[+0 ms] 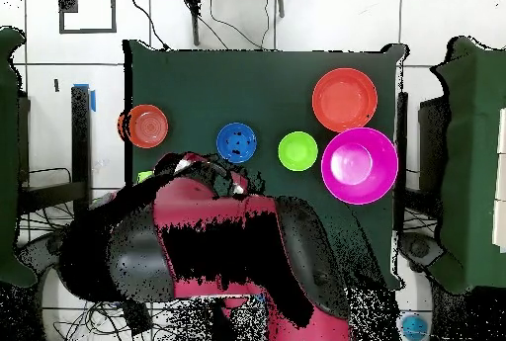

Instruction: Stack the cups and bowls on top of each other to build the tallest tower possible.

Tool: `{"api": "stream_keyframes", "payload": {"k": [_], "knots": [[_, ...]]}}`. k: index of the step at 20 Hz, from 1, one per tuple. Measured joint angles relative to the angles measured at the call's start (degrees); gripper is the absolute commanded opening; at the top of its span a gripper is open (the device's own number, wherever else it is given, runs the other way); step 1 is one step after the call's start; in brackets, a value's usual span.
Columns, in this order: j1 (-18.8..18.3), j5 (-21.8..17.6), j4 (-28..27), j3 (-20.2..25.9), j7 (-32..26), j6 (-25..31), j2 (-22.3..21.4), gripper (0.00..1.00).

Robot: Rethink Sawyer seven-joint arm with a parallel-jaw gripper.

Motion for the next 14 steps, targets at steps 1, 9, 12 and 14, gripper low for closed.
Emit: {"api": "stream_keyframes", "payload": {"k": [1, 9, 12, 14], "knots": [[-0.24, 0.4, -0.03, 0.19, 0.0, 0.54, -0.06, 1.0], [-4.6, 6.17, -1.66, 2.42, -0.28, 13.82, -1.5, 1.0], [-5.49, 6.29, -2.34, 2.91, -0.71, 15.97, -1.91, 1.0], [-5.95, 6.23, -3.14, 3.51, -0.79, 17.02, -1.92, 1.0]]}}
